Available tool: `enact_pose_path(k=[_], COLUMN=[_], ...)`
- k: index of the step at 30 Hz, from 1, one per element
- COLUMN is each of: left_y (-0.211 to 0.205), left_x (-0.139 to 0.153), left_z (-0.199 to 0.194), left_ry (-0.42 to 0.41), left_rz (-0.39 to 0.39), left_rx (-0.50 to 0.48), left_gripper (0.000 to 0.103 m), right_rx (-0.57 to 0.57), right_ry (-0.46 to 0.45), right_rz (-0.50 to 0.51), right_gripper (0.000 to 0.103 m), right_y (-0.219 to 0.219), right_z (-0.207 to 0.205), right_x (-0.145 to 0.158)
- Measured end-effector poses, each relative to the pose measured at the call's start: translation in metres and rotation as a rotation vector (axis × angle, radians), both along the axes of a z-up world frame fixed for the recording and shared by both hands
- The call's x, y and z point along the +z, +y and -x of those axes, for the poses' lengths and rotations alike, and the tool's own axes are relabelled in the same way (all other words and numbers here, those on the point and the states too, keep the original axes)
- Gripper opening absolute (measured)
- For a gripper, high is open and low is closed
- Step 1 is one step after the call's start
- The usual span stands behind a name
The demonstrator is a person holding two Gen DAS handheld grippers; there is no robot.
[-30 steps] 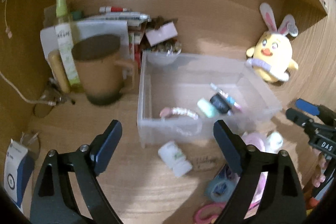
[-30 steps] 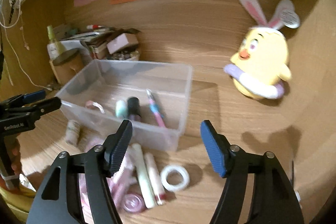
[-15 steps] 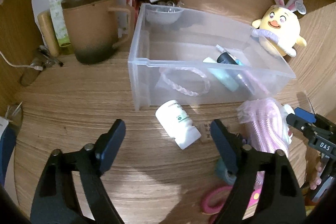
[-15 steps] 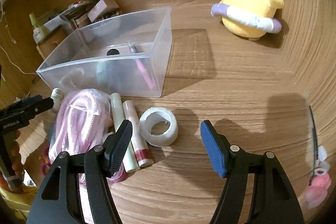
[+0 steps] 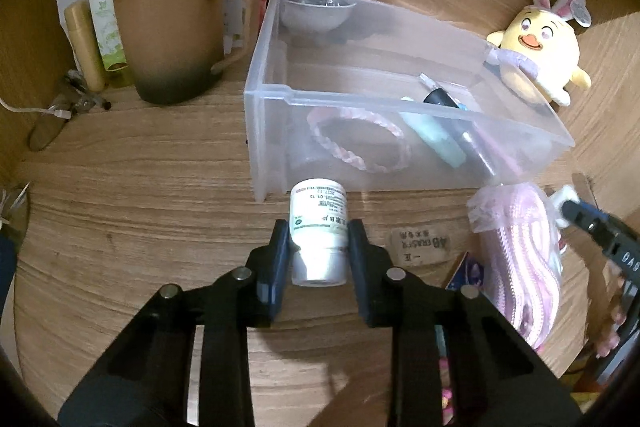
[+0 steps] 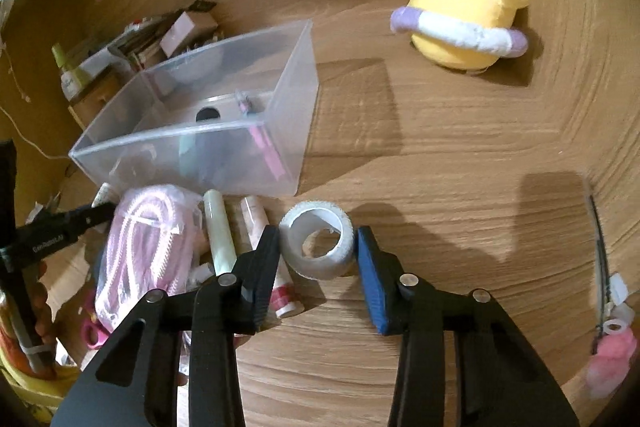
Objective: Organize objects
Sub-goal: 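Grasp the white pill bottle with the left tool while the right grasps the white tape roll, then carry the pill bottle and tape roll into the box and open both tools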
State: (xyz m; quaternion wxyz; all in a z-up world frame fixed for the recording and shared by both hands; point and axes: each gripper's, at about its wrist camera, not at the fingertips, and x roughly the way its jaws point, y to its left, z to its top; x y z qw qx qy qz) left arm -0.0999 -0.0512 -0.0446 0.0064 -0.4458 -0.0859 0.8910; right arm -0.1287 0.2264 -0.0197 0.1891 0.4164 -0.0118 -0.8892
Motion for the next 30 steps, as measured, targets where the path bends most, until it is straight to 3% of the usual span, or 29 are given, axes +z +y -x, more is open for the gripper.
enact_pose_path(k=[6,15,24,30], left_y=[-0.001,-0.001,-0.004,-0.005], left_x=[0.011,0.058,0.092,0.095], left_z=[-0.017,-0.035,-0.017,0.009], left_ry=[0.044,0.178,0.283,0.278], left_rz=[0.017,-0.006,0.002,0.007], left_rx=[0.0,-0.016,-0.025,-0.032], left_gripper=[0.029,0.029,0.029,0.029], right_rx=[-0.005,0.022,0.062,0.102], right_ry=[0.078,0.166,0.261,0.241], right_rz=[-0.011,0.013,0.047,0.043], right_gripper=[0.035,0.035,0.035,0.035], right_y=[0.0,-0.01,-0.036,-0.063], right_z=[-0.007,-0.011,-0.003,0.016], right_x=[0.024,0.058,0.092,0.089])
